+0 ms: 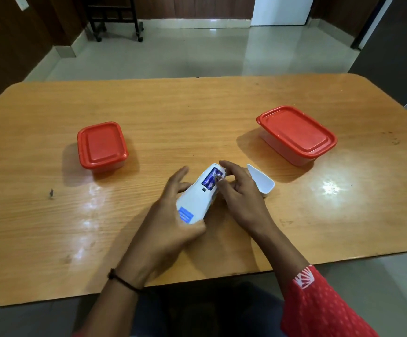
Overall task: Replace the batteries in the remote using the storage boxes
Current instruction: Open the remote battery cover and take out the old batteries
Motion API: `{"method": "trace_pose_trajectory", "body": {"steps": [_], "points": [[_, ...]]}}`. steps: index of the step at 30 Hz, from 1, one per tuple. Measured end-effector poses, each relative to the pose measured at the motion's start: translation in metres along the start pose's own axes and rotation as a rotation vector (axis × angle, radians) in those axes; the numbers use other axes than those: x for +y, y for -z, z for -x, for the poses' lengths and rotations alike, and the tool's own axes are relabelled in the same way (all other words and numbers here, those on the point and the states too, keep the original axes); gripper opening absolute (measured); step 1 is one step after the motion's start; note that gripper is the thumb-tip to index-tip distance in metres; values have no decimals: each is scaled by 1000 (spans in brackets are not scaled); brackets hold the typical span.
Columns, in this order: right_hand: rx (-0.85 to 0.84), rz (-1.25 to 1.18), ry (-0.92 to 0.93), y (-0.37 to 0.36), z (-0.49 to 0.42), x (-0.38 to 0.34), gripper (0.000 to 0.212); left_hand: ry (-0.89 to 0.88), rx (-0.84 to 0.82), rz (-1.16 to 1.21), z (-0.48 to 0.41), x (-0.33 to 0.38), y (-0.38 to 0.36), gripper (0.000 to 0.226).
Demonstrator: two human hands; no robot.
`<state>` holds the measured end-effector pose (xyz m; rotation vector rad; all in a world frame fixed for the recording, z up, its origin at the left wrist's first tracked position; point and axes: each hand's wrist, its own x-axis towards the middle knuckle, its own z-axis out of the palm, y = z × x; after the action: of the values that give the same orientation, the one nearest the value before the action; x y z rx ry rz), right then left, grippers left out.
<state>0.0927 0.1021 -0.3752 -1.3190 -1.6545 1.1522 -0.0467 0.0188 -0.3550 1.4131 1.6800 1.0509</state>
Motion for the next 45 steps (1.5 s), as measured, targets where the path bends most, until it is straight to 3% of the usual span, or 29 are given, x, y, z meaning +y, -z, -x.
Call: {"method": "trace_pose_trajectory", "body": {"steps": [5, 8, 13, 16, 18, 21, 24, 29, 35, 41, 45], "points": [[-29, -195, -122, 10, -1, -5, 16, 4, 159, 526, -7, -4, 32, 83], [-61, -194, -127, 9, 3, -8, 13, 77, 207, 845, -10, -12, 39, 78], [-231, -451, -104, 9, 9, -19, 17, 114, 310, 1079, -24, -14, 27, 34], [-360, -399, -109, 6, 16, -20, 33, 127, 298, 958, -29, -12, 16, 34], [-365, -335, -131, 4, 19, -18, 34, 124, 251, 862, -29, -13, 9, 48], [-294, -363, -172, 1, 21, -17, 33, 73, 182, 667, -26, -14, 4, 62], [-196, -415, -221, -3, 22, -17, 35, 2, 127, 351, -22, -13, -2, 50], [-132, -430, -273, -6, 24, -14, 29, -75, 3, 126, -19, -9, -9, 51], [-78, -181, -210, -4, 23, -14, 32, -76, 36, -371, -16, -14, -10, 70], [-14, 184, -94, 4, 23, -13, 29, -114, 104, -400, -20, -24, -11, 77], [-5, 382, -4, 4, 25, -13, 26, -107, 72, -400, -20, -23, -10, 93]]}}
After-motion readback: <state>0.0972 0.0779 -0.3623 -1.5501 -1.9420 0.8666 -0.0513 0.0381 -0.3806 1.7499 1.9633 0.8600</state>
